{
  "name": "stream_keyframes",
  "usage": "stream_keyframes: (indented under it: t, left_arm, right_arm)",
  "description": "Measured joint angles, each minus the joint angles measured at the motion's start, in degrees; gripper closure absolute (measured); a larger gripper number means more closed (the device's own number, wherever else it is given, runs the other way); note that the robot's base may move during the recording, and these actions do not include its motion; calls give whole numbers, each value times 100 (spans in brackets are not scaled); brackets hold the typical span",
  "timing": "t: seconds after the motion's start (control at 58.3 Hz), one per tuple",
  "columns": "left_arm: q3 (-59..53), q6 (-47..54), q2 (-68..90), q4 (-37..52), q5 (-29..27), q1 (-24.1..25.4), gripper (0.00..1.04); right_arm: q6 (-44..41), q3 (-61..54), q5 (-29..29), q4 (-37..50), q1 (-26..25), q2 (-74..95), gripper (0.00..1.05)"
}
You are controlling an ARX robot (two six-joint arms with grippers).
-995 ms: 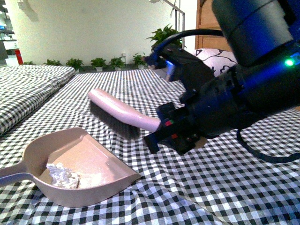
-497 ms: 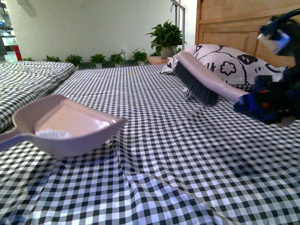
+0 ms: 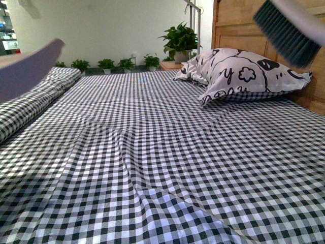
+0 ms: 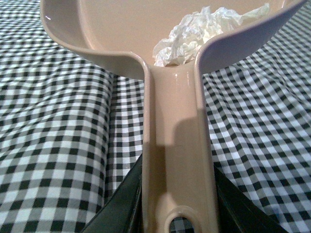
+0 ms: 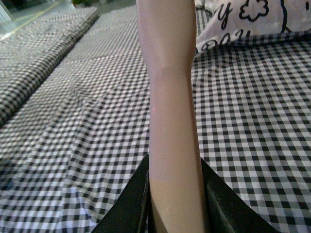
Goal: Clean up trash
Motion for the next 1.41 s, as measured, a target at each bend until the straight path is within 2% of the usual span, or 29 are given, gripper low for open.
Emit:
stream_keyframes:
  t: [0.12,0.274,0.515,0.738,0.995,1.132,1.304,1.406]
  left_arm:
    - [-302,-485,-763,-236,-208,-85,78]
    - [-704,-839,-2024,-837,-155,-407,78]
    - [-1314,-922,-3724,-1565,-407,-566,78]
    - [-1711,-885,-5141,-2529,-442,-629,78]
    - [-1864,-872,-5995,-3058,-754,-931,78]
    - [-1963,-879,-6161,-3104,-846,-1029,78]
    - [-2009,-914,-6188,-3104,-846,-1029,78]
    - [-2011,-920,-6188,-3104,-848,-1029,78]
  right_arm:
    - [240,-122,-240,-267,-107,-678,84]
    - [544,-269,-643,-691,-282,-1530,84]
    - [872,-413,-726,-1143,-251,-2428,84]
    - [1180,-656,-529,-1434,0,-3069,84]
    - [1303,-721,-361,-1696,127,-3508,84]
    - [1305,-721,-236,-1757,264,-3609,84]
    - [1298,-721,413,-1823,459,-3641,84]
    - [1298,-726,481,-1832,474,-3641,84]
